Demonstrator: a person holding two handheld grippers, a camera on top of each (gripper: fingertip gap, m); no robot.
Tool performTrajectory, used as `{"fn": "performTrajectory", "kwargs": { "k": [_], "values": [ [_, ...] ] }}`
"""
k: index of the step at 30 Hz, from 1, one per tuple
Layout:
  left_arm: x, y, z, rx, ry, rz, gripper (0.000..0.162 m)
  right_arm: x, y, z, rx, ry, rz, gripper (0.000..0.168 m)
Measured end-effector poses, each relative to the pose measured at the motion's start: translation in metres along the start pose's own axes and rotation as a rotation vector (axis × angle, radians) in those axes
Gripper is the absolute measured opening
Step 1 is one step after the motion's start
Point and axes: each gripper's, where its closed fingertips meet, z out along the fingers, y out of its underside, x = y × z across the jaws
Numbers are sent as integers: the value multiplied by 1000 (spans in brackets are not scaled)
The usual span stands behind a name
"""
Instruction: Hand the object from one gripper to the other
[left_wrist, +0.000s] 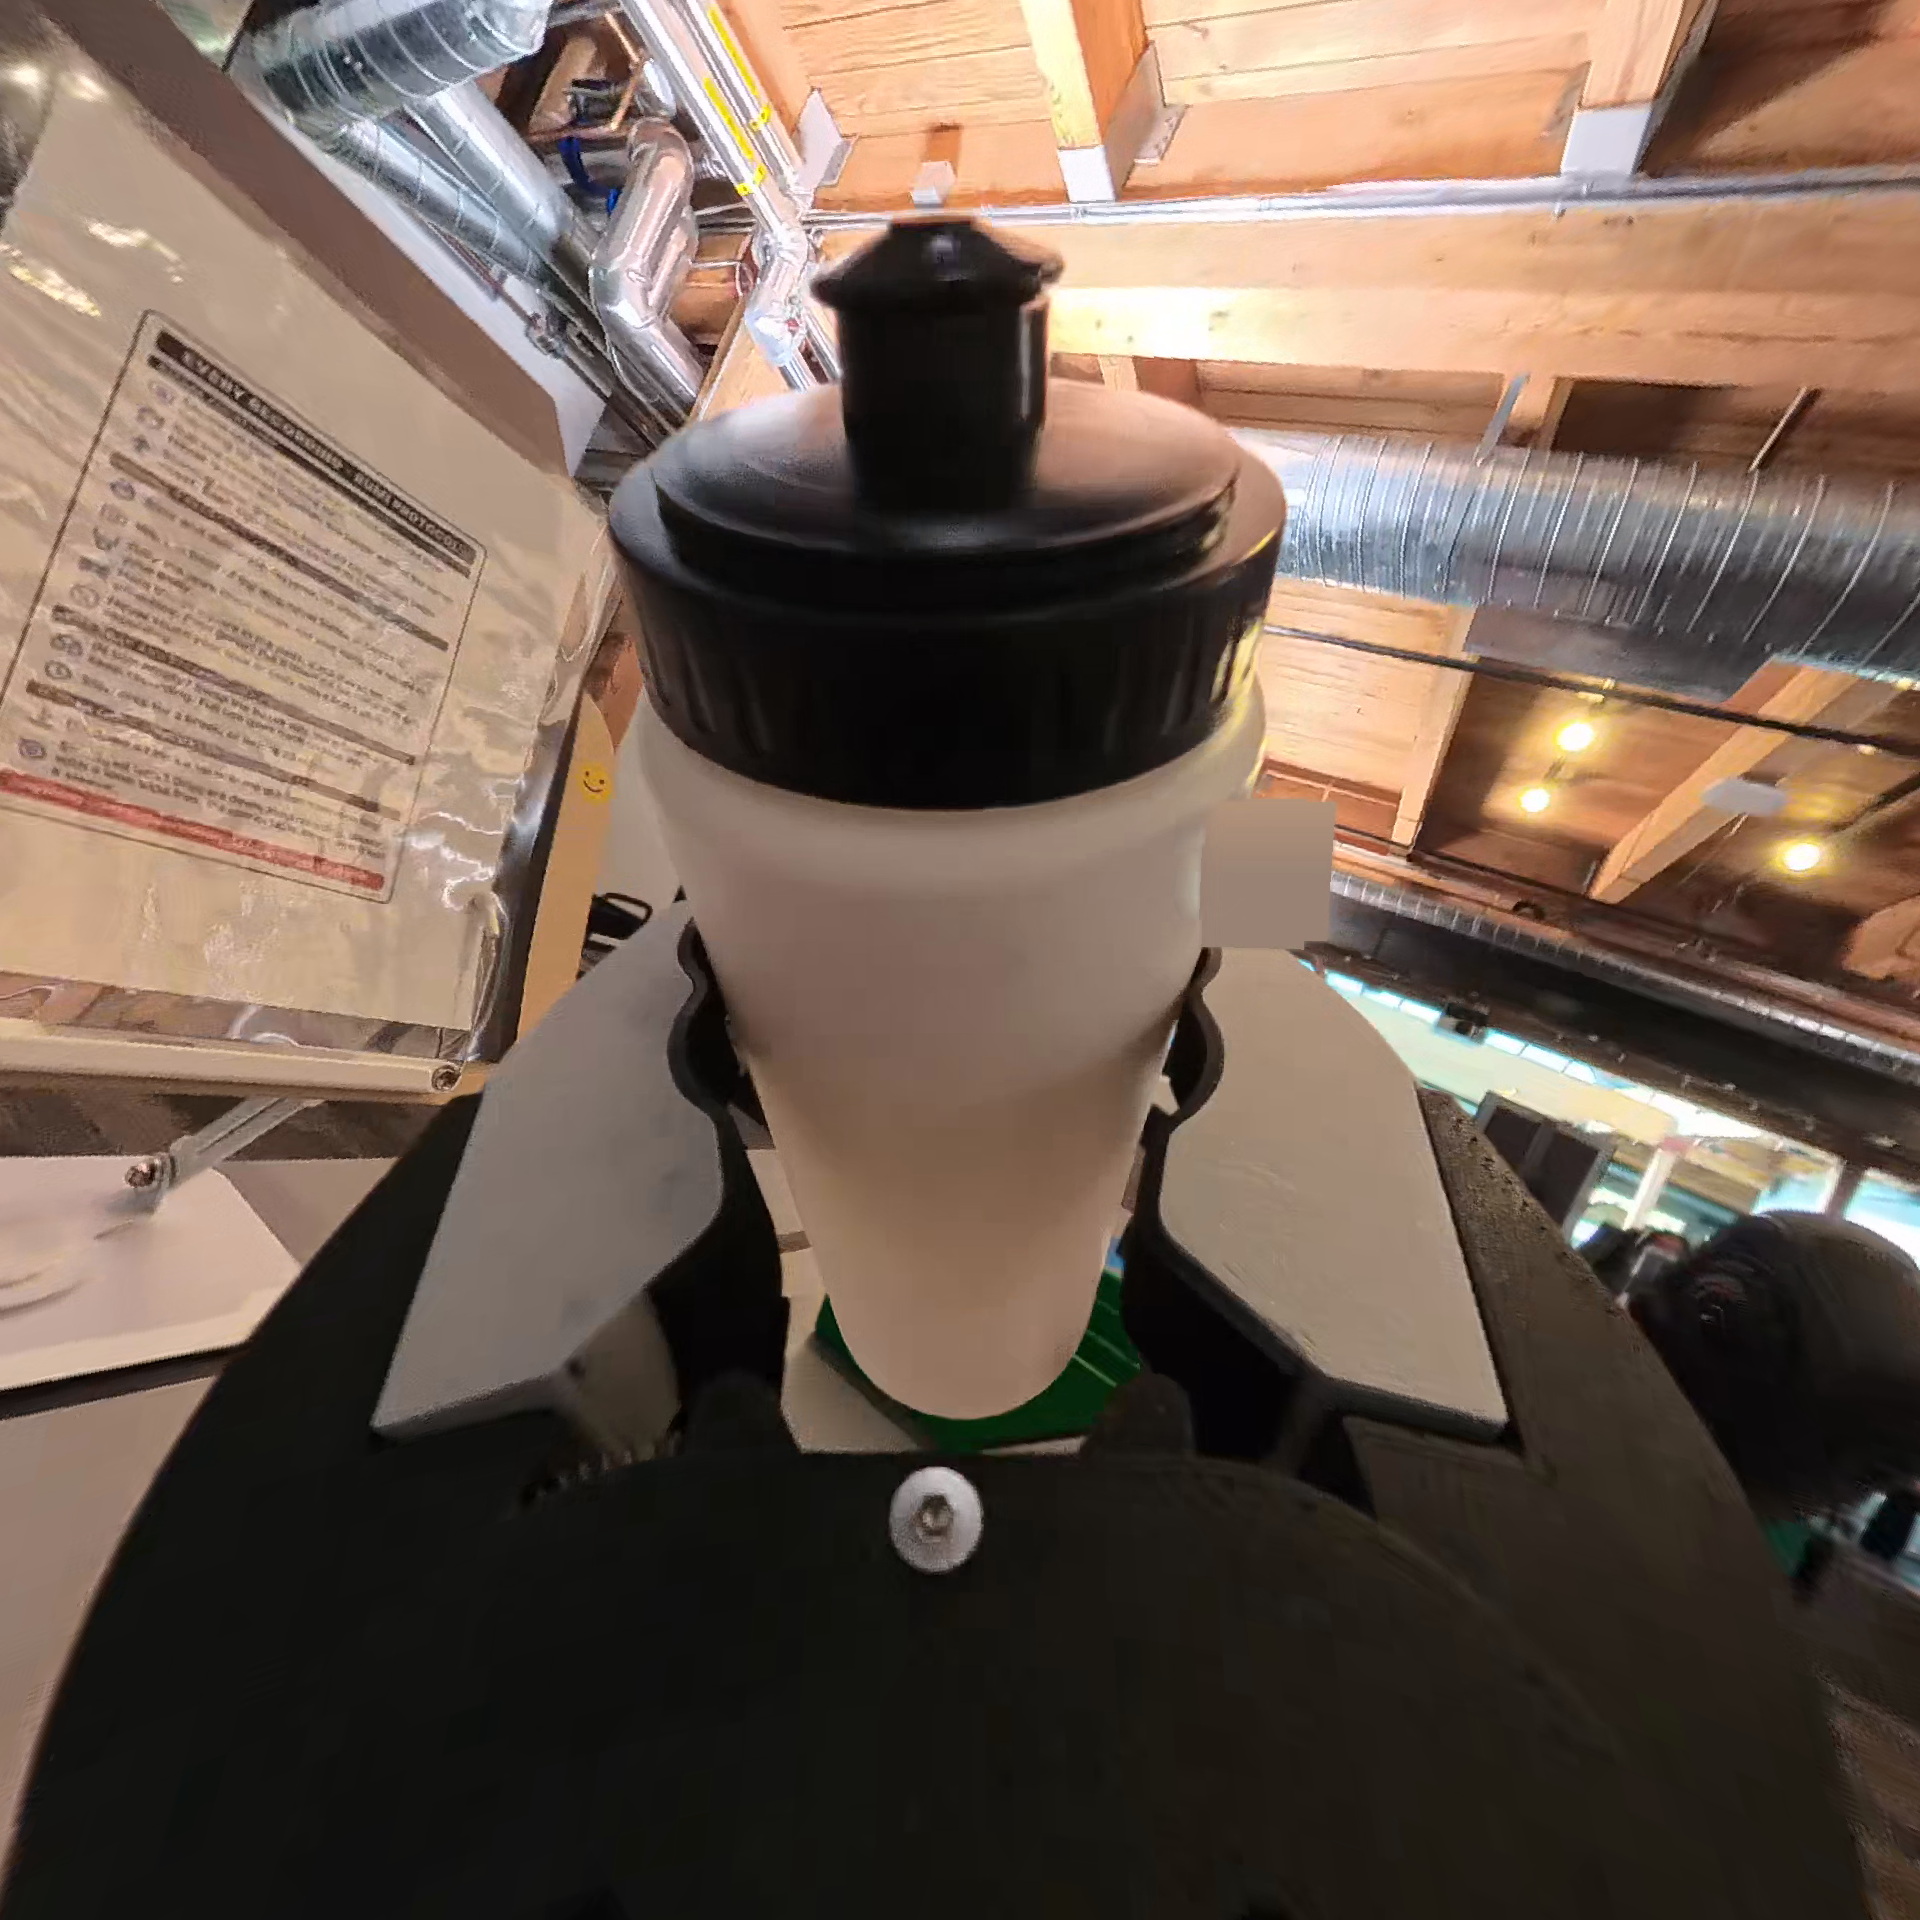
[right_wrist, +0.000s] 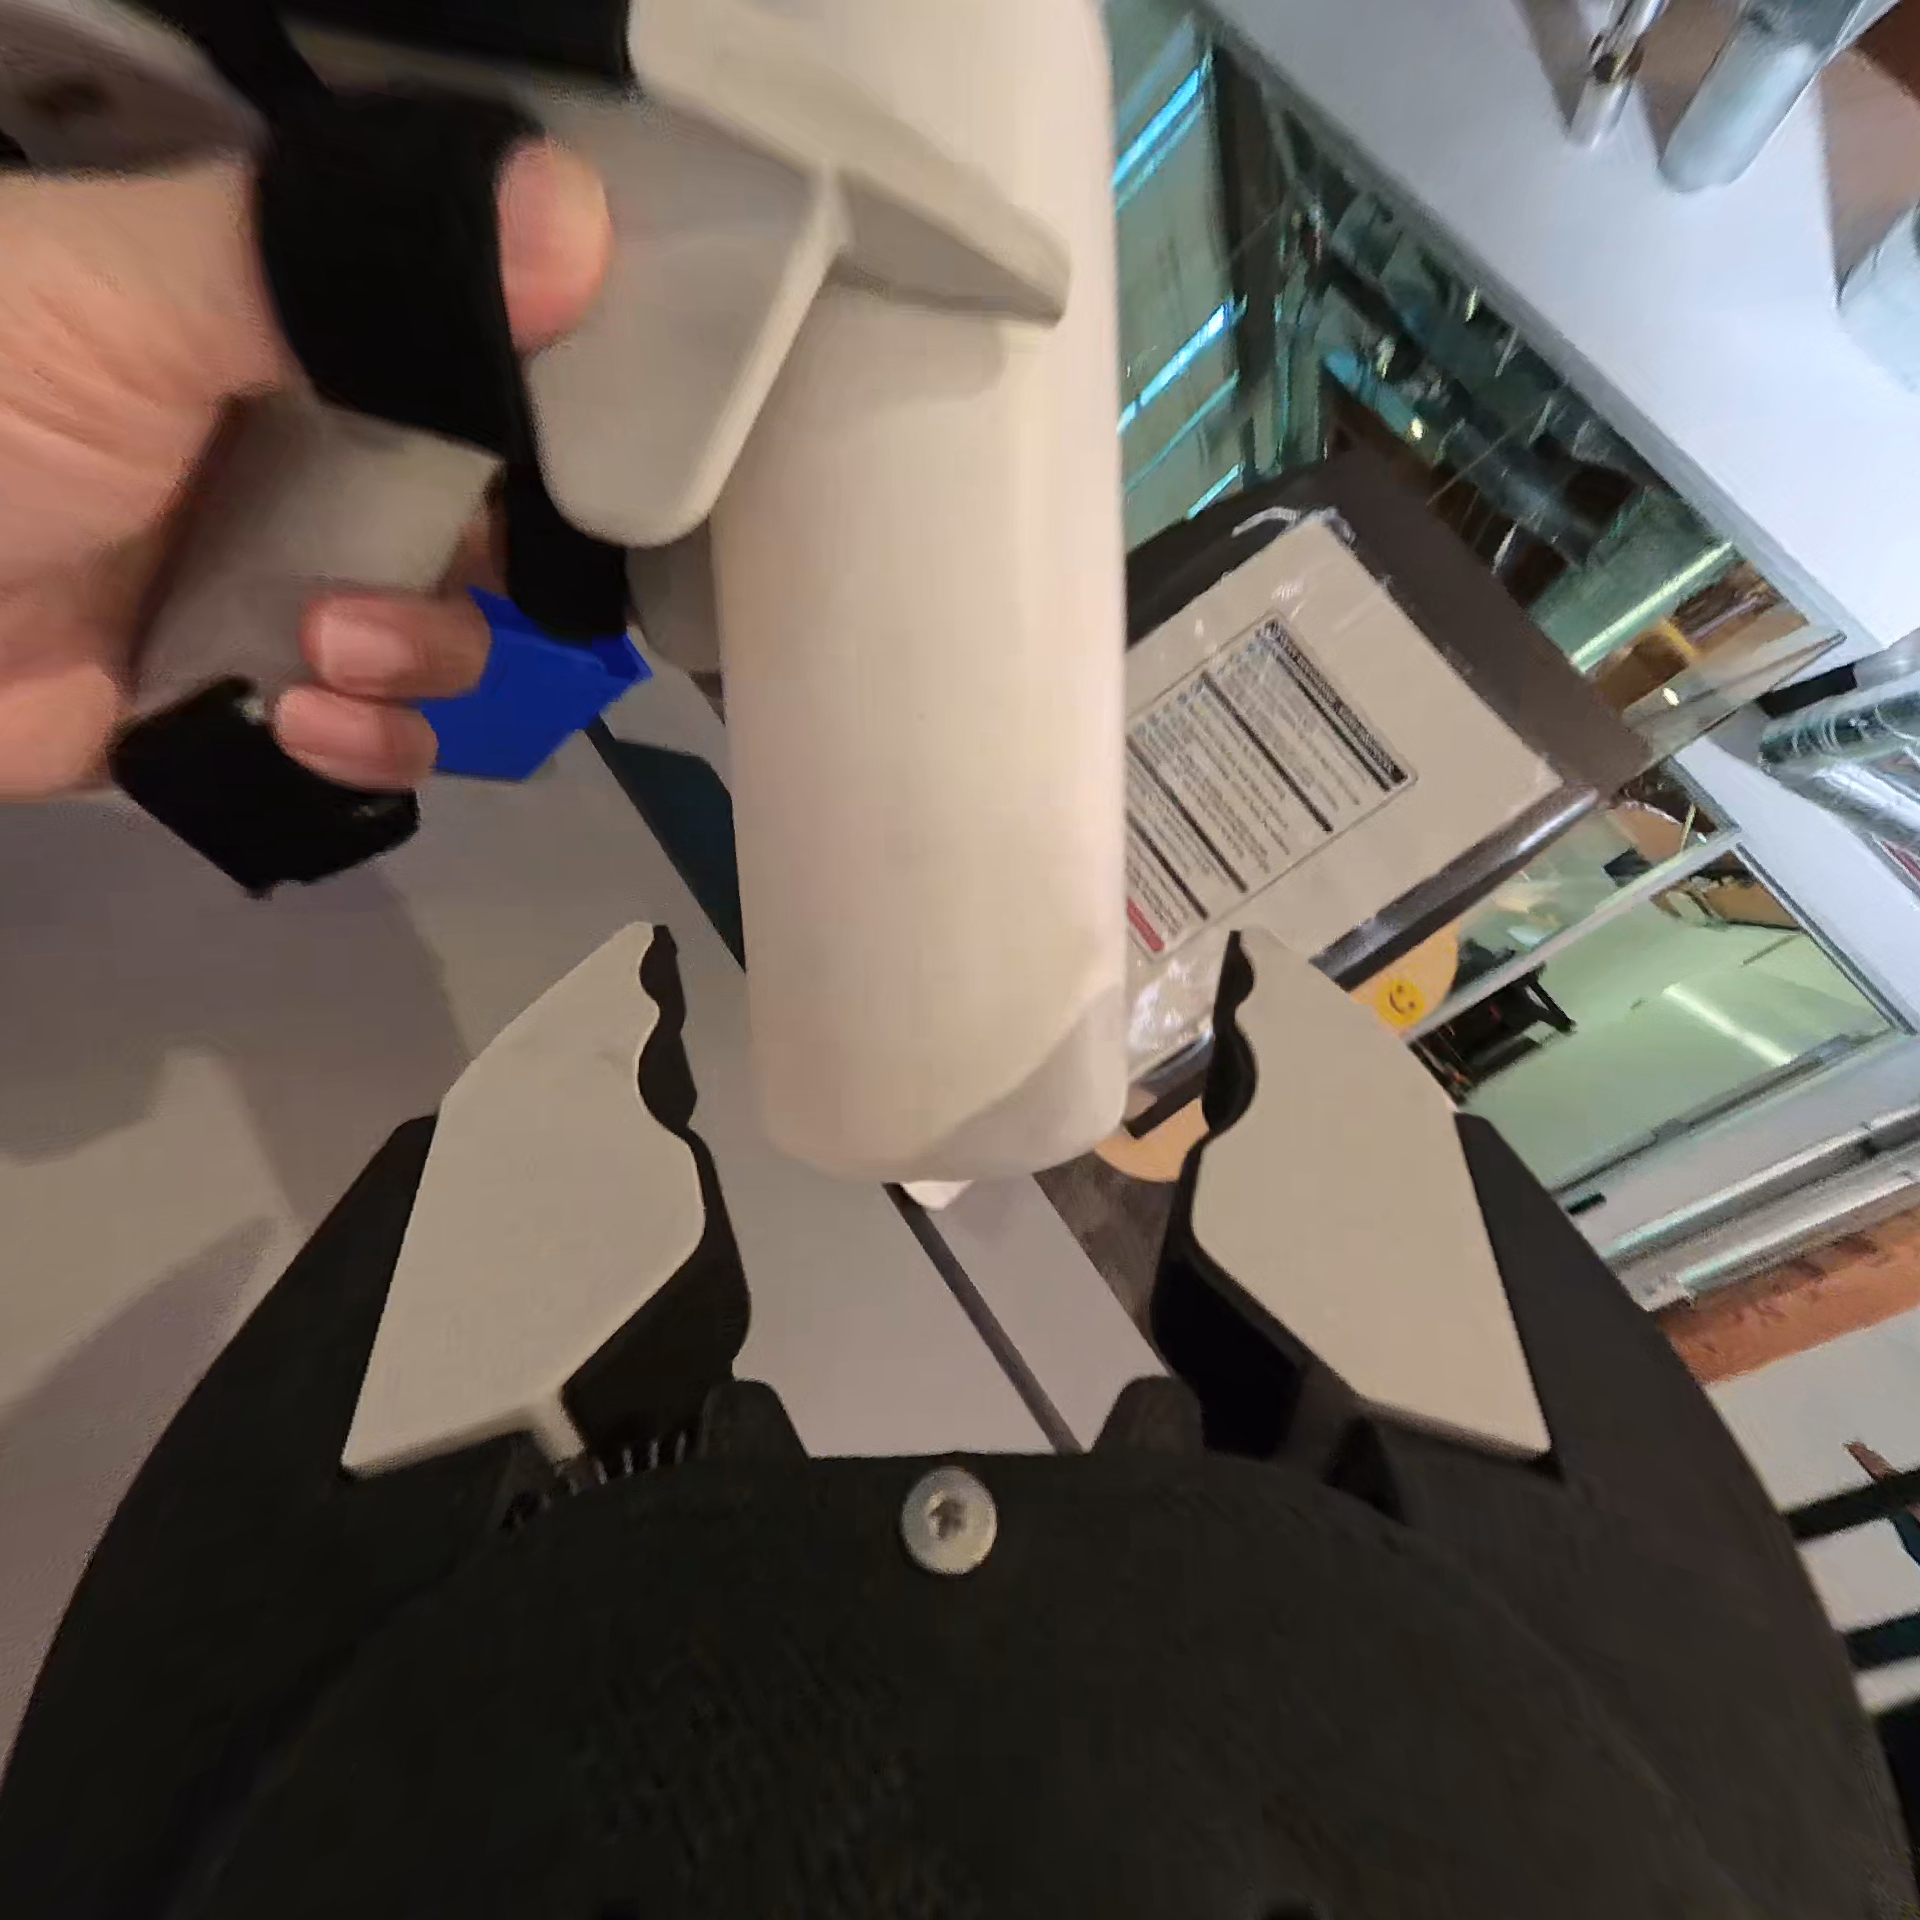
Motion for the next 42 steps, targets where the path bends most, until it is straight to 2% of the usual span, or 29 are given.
{"fn": "performTrajectory", "kwargs": {
  "k": [1,3,5,10,12,14,16,19,21,24,27,30,32,37,42],
  "values": [
    [4,3,1,-10,-3,25,84,1,7,3,-32,20,-18,99],
    [13,11,4,-25,3,39,84,6,16,6,-67,73,-62,97],
    [22,16,6,-29,41,-19,84,13,20,5,-76,133,-130,89],
    [28,23,13,-124,116,29,86,28,25,3,-55,173,-185,88],
    [29,17,14,-126,129,85,100,40,28,0,-63,215,-246,88],
    [27,8,13,-166,136,218,114,51,35,-3,-79,235,-291,88],
    [22,-7,7,-200,109,424,122,62,44,-6,-103,242,-330,88],
    [9,-26,-8,-275,-19,867,123,69,51,-9,-114,228,-433,88],
    [4,-23,-15,-354,-83,1116,120,62,54,-8,-119,183,-526,88],
    [-1,8,-14,-510,-107,1362,118,50,63,-4,-173,127,-602,88],
    [-15,61,-13,-738,-87,1486,113,38,66,-1,-191,75,-673,88],
    [-41,91,-16,-887,-132,1633,107,24,62,-2,-182,25,-774,88],
    [-50,101,-18,-923,-129,1673,96,23,64,-2,-220,23,-827,88],
    [-56,99,-16,-921,-161,1699,94,23,59,-4,-215,42,-887,88],
    [-45,81,-7,-800,-198,1586,92,50,27,-16,-71,227,-835,89]
  ]
}}
